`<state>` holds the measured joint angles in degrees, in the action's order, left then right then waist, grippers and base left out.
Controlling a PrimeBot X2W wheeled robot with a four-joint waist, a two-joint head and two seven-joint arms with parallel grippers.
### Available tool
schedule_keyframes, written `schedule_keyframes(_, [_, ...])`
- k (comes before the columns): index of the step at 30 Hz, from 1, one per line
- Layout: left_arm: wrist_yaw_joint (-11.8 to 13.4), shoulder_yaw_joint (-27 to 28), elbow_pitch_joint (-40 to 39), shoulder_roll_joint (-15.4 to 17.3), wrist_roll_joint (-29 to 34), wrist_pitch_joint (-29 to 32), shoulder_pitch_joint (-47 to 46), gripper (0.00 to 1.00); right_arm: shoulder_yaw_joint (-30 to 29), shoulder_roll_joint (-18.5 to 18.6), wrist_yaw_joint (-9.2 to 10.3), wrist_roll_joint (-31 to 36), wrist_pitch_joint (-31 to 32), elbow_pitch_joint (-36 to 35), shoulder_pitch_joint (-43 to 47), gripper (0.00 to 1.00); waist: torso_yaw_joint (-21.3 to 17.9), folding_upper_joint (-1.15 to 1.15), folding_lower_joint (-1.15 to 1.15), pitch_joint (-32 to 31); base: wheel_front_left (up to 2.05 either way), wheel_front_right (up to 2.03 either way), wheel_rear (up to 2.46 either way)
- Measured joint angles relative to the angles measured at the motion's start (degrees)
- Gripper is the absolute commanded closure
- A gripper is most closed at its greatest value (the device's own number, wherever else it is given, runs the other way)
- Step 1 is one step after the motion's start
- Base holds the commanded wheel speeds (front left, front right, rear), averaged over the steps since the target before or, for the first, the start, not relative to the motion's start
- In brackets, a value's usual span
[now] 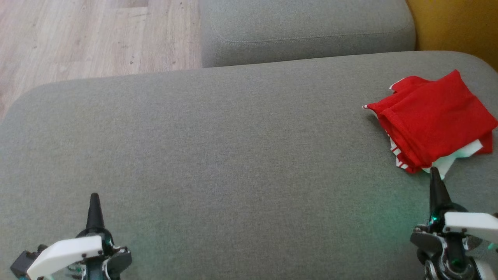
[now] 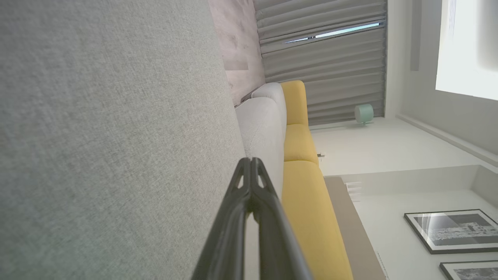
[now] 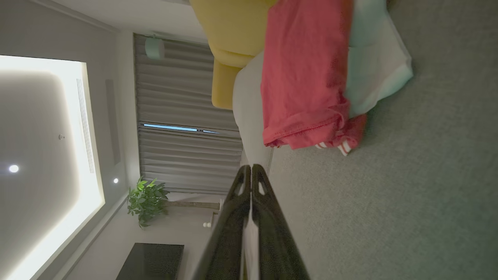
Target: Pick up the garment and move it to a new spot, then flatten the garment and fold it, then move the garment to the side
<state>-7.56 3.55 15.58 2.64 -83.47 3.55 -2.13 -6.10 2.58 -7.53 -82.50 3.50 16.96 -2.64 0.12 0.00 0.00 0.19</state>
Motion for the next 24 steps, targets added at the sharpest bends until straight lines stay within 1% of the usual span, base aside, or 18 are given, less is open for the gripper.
schedule_keyframes(13, [0.0, 0.5, 0.1, 0.0, -7.2, 2.4, -1.0, 1.0, -1.0, 0.0, 0.0, -8.1, 1.9, -0.5, -0.5, 1.0, -0.1, 0.0, 0.0, 0.0, 0.0, 0.0, 0.0])
schedule_keyframes(17, [0.0, 0.6, 0.1, 0.0, -8.4, 2.8, -1.3, 1.0, -1.3, 0.0, 0.0, -9.4, 2.4, -0.6, -0.5, 1.0, -0.1, 0.0, 0.0, 0.0, 0.0, 0.0, 0.0])
schedule_keyframes(24, [0.0, 0.6, 0.1, 0.0, -8.4, 2.8, -1.3, 1.0, -1.3, 0.0, 0.0, -9.4, 2.4, -0.7, -0.5, 1.0, -0.1, 0.0, 0.0, 0.0, 0.0, 0.0, 0.0])
